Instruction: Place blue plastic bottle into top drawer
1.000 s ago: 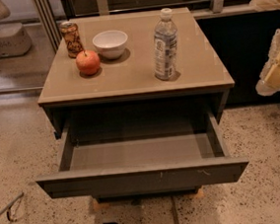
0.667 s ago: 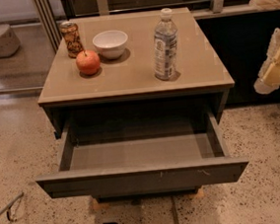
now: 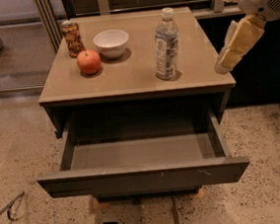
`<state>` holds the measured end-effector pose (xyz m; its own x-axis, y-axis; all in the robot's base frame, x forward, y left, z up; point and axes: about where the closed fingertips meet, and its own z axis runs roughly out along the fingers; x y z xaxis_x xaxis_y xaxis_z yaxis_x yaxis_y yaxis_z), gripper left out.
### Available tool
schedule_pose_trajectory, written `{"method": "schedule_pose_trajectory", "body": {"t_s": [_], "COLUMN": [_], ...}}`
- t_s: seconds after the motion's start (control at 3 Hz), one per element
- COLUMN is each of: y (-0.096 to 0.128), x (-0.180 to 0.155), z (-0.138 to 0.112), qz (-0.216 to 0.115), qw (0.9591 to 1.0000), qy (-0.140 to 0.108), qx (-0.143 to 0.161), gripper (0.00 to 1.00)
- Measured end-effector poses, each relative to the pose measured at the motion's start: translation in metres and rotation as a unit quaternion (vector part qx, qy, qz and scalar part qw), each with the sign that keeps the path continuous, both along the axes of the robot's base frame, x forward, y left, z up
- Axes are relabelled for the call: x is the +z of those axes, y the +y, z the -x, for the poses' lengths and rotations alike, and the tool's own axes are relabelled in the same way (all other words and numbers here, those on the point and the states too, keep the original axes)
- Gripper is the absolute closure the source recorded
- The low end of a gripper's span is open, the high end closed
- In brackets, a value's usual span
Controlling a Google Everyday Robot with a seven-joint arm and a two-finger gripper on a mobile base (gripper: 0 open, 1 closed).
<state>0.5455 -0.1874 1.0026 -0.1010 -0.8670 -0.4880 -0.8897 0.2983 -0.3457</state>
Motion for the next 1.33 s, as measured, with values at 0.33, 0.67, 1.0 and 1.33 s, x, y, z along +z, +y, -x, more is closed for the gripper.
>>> {"method": "schedule_pose_trajectory", "body": {"t_s": [0.33, 0.67, 1.0, 1.33], "y": [0.01, 0.01, 0.008, 0.011], "x": [-0.015, -0.015, -0.028, -0.036], "z": [-0.059, -0.059, -0.071, -0.088], "qz": [-0.028, -0.028, -0.039, -0.061], "qw": [0.9995, 0.9995, 0.9991, 0.9979], "qy": [-0.016, -0.016, -0.012, -0.016], "qx": [-0.005, -0.005, -0.014, -0.017], "gripper": [0.0, 0.0, 0.0, 0.0]}}
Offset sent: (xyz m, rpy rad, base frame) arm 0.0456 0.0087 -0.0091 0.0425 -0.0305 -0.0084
